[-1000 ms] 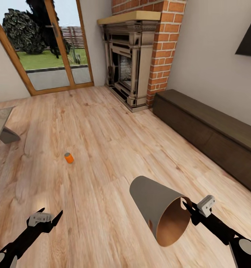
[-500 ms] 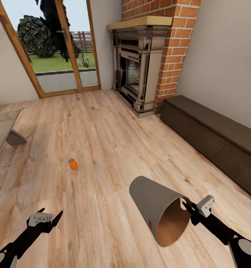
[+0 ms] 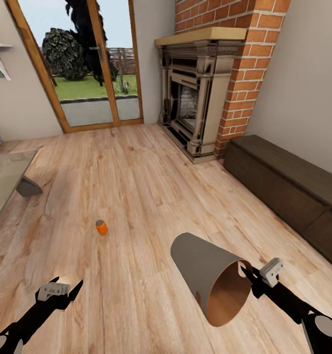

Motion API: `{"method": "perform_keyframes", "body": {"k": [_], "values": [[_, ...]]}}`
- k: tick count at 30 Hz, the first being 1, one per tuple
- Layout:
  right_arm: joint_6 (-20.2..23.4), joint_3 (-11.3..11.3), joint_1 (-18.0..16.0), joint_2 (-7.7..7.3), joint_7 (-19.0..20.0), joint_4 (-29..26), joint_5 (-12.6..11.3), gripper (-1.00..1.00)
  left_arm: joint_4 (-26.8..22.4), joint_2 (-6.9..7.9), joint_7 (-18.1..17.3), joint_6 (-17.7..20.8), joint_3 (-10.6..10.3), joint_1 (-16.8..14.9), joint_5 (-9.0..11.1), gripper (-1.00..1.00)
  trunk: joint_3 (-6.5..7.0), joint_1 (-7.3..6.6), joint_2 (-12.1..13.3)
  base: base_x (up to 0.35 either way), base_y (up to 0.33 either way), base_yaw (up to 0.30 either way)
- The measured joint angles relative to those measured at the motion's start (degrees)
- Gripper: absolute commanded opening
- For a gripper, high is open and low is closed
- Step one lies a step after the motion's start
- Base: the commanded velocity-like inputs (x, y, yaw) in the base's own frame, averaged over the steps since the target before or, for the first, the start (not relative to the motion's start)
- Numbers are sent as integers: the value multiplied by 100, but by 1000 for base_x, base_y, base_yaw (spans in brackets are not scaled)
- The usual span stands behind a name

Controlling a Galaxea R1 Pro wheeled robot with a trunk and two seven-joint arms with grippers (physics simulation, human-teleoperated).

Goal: Put the three can of soda from the living room inside the tash can in the kitchen.

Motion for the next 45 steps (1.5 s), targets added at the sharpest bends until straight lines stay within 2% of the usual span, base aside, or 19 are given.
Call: {"method": "perform_keyframes", "body": {"k": [22, 45], "values": [[6, 7, 0, 0, -3, 0, -5, -100, 47, 0, 1, -5, 0, 0, -4, 100, 171, 0, 0, 322, 0, 125], [2, 71, 0, 0, -16, 8, -10, -100, 49, -1, 1, -6, 0, -3, -8, 100, 183, 0, 0, 322, 0, 4]]}}
